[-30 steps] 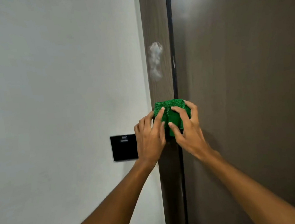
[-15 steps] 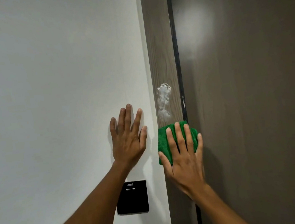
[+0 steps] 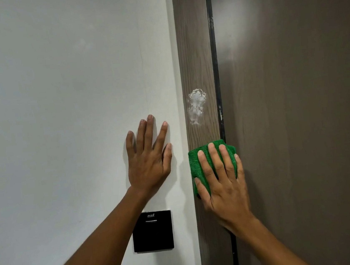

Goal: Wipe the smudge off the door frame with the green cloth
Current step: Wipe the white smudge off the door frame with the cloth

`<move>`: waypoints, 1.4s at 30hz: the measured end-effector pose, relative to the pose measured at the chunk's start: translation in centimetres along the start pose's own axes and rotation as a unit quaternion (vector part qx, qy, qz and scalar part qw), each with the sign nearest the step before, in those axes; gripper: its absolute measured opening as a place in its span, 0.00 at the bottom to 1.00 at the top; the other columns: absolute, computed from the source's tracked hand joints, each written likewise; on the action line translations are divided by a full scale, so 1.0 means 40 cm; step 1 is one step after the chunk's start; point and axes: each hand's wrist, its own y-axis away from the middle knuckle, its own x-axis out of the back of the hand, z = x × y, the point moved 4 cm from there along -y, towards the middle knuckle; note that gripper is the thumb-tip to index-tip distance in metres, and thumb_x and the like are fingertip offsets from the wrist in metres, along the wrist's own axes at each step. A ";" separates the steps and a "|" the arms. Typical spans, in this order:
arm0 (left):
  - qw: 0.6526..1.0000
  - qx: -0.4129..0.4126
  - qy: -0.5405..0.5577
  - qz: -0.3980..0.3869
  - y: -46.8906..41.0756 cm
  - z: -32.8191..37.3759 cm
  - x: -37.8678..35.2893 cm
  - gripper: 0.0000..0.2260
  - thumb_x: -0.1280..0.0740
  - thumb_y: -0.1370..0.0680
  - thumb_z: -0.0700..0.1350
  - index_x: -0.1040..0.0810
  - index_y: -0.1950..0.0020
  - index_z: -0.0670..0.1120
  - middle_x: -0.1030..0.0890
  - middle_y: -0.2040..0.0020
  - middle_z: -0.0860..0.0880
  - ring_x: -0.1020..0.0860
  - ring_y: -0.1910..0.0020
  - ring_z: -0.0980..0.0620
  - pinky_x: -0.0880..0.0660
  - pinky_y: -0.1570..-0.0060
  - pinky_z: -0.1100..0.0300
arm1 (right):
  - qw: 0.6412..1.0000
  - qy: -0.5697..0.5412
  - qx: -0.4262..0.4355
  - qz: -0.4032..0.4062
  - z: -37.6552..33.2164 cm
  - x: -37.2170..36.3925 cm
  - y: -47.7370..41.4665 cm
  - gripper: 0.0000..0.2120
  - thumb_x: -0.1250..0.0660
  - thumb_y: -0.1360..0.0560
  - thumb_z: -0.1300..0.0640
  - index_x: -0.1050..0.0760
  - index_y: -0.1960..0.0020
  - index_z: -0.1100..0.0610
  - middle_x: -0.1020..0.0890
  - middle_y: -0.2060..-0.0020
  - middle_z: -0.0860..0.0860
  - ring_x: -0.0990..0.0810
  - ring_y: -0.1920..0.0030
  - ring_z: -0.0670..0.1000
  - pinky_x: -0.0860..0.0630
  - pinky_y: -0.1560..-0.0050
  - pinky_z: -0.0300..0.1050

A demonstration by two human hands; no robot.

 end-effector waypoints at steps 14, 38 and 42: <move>0.999 0.014 0.038 0.030 -0.061 0.010 0.031 0.24 0.42 0.21 0.54 0.36 0.25 0.52 0.41 0.21 0.45 0.45 0.22 0.47 0.51 0.24 0.43 | 1.000 0.017 0.010 -0.012 0.010 0.025 -0.117 0.29 0.48 0.20 0.44 0.51 0.22 0.50 0.47 0.22 0.53 0.51 0.22 0.54 0.44 0.26 0.64; 0.999 0.008 0.023 0.035 -0.101 0.003 0.026 0.26 0.47 0.20 0.55 0.44 0.22 0.52 0.47 0.20 0.45 0.50 0.21 0.47 0.50 0.24 0.41 | 0.995 -0.023 -0.079 0.060 -0.015 0.067 -0.380 0.29 0.49 0.20 0.44 0.52 0.22 0.50 0.50 0.21 0.55 0.54 0.22 0.56 0.56 0.24 0.65; 0.999 0.002 0.019 0.036 -0.106 -0.003 0.028 0.26 0.47 0.20 0.56 0.43 0.22 0.52 0.46 0.20 0.45 0.50 0.21 0.46 0.51 0.24 0.42 | 0.998 0.030 0.051 0.030 0.010 0.054 -0.289 0.29 0.48 0.20 0.43 0.50 0.22 0.48 0.48 0.22 0.54 0.52 0.22 0.55 0.49 0.25 0.64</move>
